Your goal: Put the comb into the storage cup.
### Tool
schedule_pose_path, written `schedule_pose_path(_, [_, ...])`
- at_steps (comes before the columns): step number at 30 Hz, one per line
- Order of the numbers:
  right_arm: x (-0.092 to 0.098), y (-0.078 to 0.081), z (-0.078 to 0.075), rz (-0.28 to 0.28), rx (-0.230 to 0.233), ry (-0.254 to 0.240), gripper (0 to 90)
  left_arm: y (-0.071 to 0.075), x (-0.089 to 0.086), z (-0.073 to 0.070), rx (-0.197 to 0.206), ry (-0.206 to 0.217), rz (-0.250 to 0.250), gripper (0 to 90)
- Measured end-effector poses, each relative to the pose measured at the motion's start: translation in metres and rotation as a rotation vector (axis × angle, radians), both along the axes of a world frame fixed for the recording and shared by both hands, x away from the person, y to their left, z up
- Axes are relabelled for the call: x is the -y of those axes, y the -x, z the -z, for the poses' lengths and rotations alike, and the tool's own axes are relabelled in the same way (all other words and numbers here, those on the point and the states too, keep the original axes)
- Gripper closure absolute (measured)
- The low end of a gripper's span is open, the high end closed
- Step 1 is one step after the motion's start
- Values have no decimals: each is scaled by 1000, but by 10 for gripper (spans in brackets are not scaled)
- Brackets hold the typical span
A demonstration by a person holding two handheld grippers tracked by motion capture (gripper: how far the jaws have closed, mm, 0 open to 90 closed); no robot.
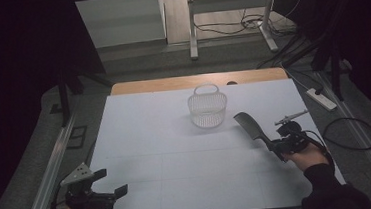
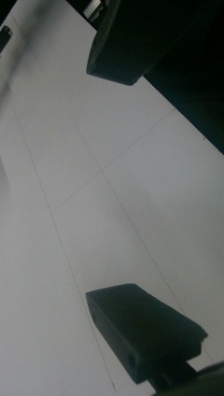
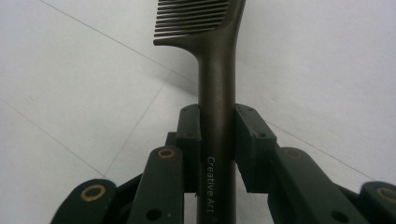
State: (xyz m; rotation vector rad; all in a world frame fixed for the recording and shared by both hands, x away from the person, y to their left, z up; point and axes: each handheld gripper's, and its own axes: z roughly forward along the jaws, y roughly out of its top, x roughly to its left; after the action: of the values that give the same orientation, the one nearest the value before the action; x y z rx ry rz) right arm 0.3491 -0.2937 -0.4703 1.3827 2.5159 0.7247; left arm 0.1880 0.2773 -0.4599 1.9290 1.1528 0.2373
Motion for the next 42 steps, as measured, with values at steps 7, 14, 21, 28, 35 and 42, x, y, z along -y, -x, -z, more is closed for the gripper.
schedule_pose_path(7, [-1, 5, -4, 0, 30, -17, 724, -2, 0, -2, 8, 14, 1, 0])
schedule_pose_path(14, [1, 10, -10, -7, 69, -42, 724, -8, 5, -3, 8, 14, 6, 0])
schedule_pose_path(21, [2, 16, -15, -15, 96, -59, 724, -15, 10, -6, -9, 15, 18, 0])
schedule_pose_path(28, [3, 25, -22, -27, 141, -75, 724, -24, 17, -12, -13, 11, 39, 0])
schedule_pose_path(35, [5, 36, -28, -39, 186, -91, 724, -33, 28, -19, -15, 9, 66, 0])
schedule_pose_path(42, [6, 44, -32, -50, 209, -103, 724, -45, 36, -25, -10, 4, 71, 0])
